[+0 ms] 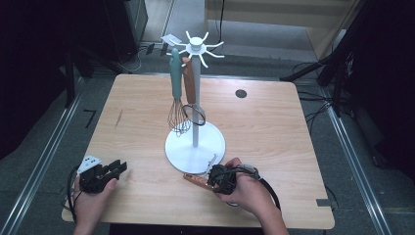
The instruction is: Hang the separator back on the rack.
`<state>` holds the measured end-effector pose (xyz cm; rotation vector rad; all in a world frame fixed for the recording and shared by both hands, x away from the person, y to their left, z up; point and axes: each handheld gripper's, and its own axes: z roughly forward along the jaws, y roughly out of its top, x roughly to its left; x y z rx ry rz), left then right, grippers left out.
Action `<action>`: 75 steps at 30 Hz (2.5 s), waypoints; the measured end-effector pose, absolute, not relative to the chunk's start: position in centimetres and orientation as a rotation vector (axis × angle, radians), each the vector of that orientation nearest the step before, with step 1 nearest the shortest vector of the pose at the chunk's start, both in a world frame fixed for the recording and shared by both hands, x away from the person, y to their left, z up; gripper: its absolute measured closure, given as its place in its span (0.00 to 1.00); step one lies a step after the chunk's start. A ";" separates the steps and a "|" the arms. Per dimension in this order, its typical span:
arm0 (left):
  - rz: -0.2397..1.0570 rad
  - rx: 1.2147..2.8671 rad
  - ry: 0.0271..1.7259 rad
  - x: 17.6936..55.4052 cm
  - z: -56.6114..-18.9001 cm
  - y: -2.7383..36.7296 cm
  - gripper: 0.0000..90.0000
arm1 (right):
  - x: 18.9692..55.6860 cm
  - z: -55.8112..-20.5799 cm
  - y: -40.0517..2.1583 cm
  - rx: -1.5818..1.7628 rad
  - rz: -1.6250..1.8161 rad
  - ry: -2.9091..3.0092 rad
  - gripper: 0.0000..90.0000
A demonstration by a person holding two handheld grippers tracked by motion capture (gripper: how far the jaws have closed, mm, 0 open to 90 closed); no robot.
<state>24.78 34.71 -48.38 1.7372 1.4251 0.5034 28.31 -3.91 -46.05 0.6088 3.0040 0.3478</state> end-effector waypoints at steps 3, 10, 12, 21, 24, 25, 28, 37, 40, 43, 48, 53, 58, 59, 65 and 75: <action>0.518 1.719 1.444 24.8 -48.3 34.8 0.68 | 28.3 -46.1 -3.9 0.607 0.350 2.999 0.79; 0.549 1.665 1.514 24.7 -47.9 35.3 0.39 | 27.5 -46.3 -4.8 0.636 0.480 2.965 0.79; 0.561 1.657 1.519 24.7 -47.9 35.4 0.30 | 27.3 -46.4 -5.1 0.639 0.513 2.955 0.79; 0.562 1.643 1.529 24.9 -48.1 35.6 0.17 | 27.1 -45.4 -6.8 0.691 0.765 2.916 0.79; 0.531 1.656 1.470 24.7 -48.0 35.6 0.10 | 27.3 -45.3 -7.5 0.741 0.894 2.870 0.79; 0.528 1.656 1.464 24.7 -48.0 35.5 0.10 | 27.4 -45.2 -7.8 0.761 0.935 2.852 0.79; 0.533 1.654 1.461 24.7 -48.0 35.6 0.10 | 27.6 -45.0 -8.5 0.795 1.028 2.785 0.79; 0.554 1.641 1.464 24.6 -48.0 35.6 0.10 | 27.9 -44.6 -10.0 0.865 1.160 2.635 0.79; 0.565 1.624 1.456 24.5 -47.8 35.7 0.10 | 28.0 -44.5 -10.5 0.899 1.205 2.571 0.79; 0.579 1.604 1.452 24.4 -47.7 35.9 0.10 | 28.1 -44.4 -11.1 0.926 1.249 2.517 0.79; 0.585 1.604 1.462 24.5 -47.8 35.9 0.10 | 28.2 -44.1 -12.1 0.996 1.319 2.394 0.79; 0.591 1.616 1.474 24.8 -48.1 35.7 0.10 | 28.0 -43.5 -12.9 1.039 1.381 2.266 0.79; 0.594 1.624 1.482 24.8 -48.2 35.5 0.10 | 27.7 -42.6 -13.6 1.071 1.427 2.178 0.79; 0.598 1.628 1.483 24.8 -48.2 35.5 0.10 | 27.5 -42.3 -13.6 1.068 1.429 2.151 0.79; 0.606 1.632 1.489 24.9 -48.3 35.4 0.10 | 26.9 -40.8 -13.7 1.063 1.493 2.049 0.79; 0.619 1.645 1.487 24.9 -48.4 35.2 0.10 | 27.1 -38.8 -13.4 1.011 1.557 1.995 0.79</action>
